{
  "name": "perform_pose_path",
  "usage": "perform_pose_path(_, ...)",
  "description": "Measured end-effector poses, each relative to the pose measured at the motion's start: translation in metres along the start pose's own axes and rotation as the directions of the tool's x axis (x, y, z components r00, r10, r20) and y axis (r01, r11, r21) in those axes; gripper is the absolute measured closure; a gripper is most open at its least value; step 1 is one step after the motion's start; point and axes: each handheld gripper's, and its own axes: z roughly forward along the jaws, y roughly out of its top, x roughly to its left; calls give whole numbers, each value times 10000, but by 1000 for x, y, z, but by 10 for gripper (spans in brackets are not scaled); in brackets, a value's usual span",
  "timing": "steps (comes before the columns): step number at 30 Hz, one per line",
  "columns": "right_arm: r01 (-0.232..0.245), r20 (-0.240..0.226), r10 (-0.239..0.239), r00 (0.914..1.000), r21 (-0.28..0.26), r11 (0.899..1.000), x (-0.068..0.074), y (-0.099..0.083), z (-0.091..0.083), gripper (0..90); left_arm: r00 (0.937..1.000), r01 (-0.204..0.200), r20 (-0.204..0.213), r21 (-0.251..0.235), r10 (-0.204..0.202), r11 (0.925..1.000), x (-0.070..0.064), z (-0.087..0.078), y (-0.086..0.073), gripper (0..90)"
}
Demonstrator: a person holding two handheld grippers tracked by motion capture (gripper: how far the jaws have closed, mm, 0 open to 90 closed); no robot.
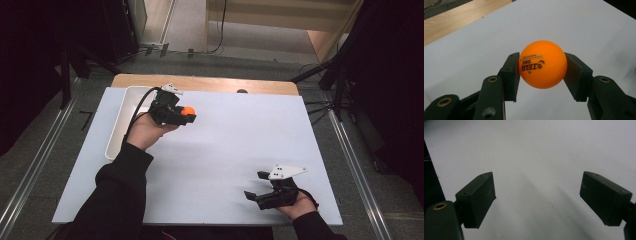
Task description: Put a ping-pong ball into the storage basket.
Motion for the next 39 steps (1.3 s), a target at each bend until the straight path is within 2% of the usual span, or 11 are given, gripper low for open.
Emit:
perform_pose_path(12,12,-2,-12,10000,12,10000,0,0,0,116,9997,150,-166,-85,-152,9999,8,-9,-1,505)
perform_pose_path(39,0,-12,0,10000,12,10000,0,0,0,117,9973,387,-623,-105,-393,9992,23,-15,-6,505)
